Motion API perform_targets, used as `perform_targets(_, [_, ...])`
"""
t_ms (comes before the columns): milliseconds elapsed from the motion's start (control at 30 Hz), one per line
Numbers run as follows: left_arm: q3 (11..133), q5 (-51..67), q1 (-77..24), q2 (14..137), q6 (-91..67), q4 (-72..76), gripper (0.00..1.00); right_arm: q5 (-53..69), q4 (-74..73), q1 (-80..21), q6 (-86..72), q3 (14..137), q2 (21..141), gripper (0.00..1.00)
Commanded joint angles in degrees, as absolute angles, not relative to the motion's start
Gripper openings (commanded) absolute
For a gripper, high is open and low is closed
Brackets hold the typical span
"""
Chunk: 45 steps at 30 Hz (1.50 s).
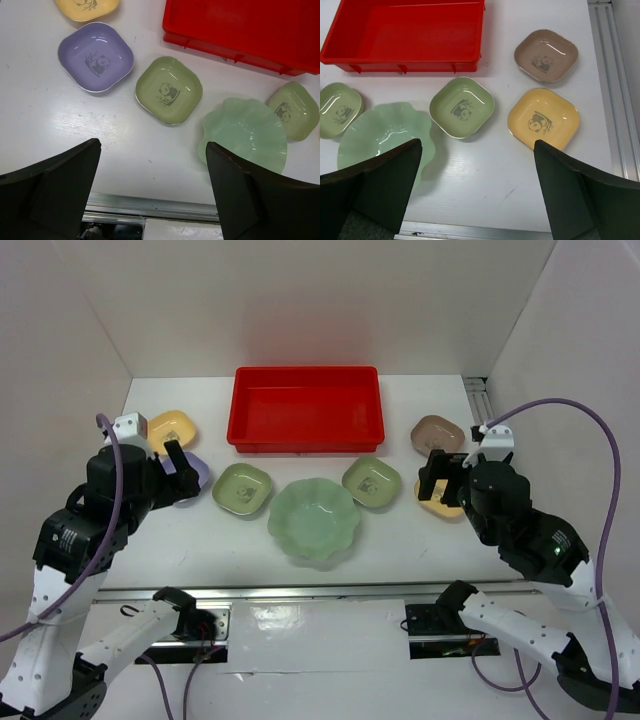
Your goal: Place the plates into the plastic bin on the countertop
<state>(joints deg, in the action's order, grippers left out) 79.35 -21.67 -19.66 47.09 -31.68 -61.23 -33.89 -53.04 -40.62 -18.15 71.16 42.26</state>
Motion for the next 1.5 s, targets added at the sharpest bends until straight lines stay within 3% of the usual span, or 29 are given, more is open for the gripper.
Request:
perform_targets(0, [78.7, -21.2, -19.8, 47.5, -31.0, -58.6, 1.0, -33.1, -48.3, -40.6, -17.9, 70.3, 41.1, 1.0])
perform_targets(233, [77.4, -19.2, -19.8, 45.2, -30.4, -56.8, 1.0, -22.4, -39.5, -40.6, -18.6, 60.7, 40.9, 1.0])
perform_targets(400, [76.3, -17.8, -19.8, 44.6, -30.4, -55.5, 1.0, -17.4, -33.9, -40.6, -23.5, 55.0, 51.1, 1.0])
perform_targets(500, [74.5, -17.3, -19.8, 45.8, -30.4, -54.8, 1.0, -14.6, -22.9, -40.6, -27.1, 48.9, 54.4, 0.98])
perform_targets(833, [68.4, -16.8, -19.8, 47.1, -30.4, -51.2, 1.0, -11.0, -11.4, -40.6, -29.4, 41.8, 62.9, 0.94])
perform_targets(1033, [67.9, -16.8, -19.8, 46.6, -30.4, -51.2, 1.0, -10.5, -7.9, -40.6, -30.0, 37.6, 65.4, 0.88])
perform_targets(1233, [67.9, -16.8, -19.8, 46.6, -30.4, -51.2, 1.0, -8.5, -2.6, -40.6, -31.1, 33.4, 67.4, 0.73])
perform_targets(1467, [67.9, -17.4, -20.3, 46.6, -30.4, -51.2, 1.0, -6.9, 1.5, -40.6, -32.2, 30.6, 69.8, 0.69])
